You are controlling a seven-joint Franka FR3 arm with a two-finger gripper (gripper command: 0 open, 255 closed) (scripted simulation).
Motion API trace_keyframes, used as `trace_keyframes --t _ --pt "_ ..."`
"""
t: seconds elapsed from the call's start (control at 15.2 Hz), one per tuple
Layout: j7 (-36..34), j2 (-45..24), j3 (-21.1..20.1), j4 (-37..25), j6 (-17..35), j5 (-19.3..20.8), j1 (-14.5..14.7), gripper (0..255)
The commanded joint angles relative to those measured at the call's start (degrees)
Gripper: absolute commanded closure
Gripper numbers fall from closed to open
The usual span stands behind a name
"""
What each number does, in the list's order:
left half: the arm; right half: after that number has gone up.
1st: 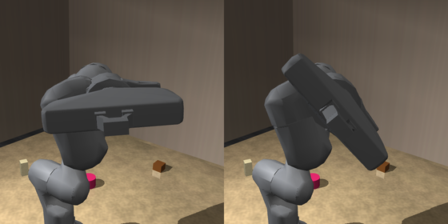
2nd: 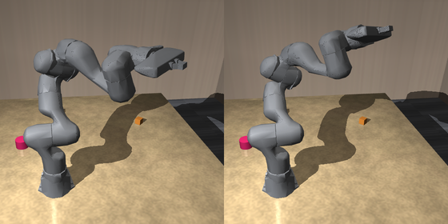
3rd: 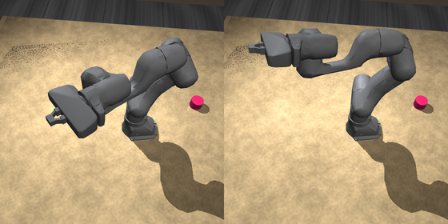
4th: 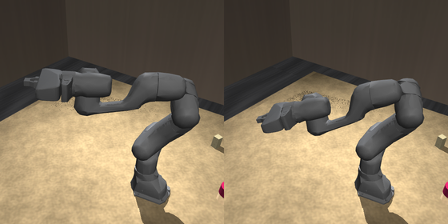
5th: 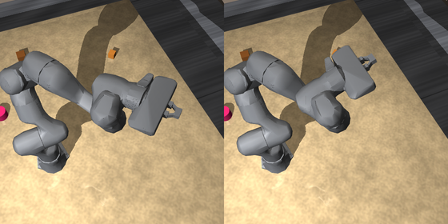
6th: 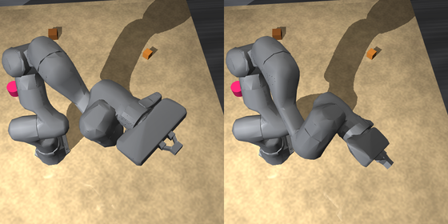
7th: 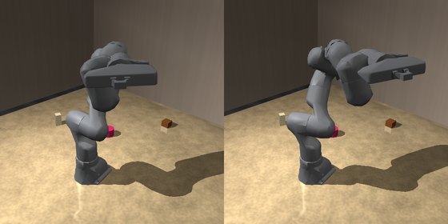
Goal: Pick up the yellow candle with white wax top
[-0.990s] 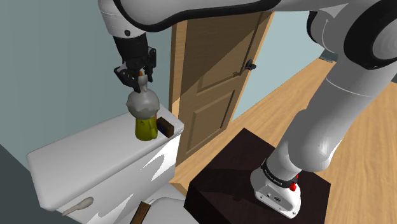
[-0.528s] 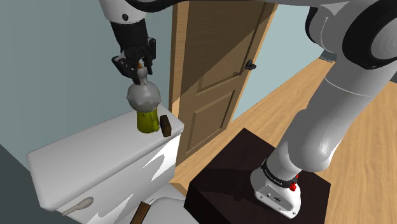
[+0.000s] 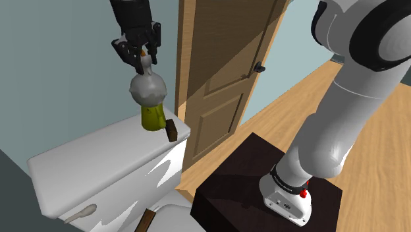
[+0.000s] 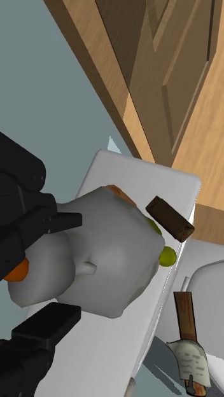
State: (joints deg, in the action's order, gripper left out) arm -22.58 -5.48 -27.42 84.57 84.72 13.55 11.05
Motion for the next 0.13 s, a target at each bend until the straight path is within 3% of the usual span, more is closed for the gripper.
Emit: trace_keyframes --t 0.0,0.07 --pt "0.1 -0.3 -0.1 -1.5 -1.1 0.2 0.1 255" --pt "0.1 -0.3 -0.1 -1.5 -1.1 0.2 0.1 255"
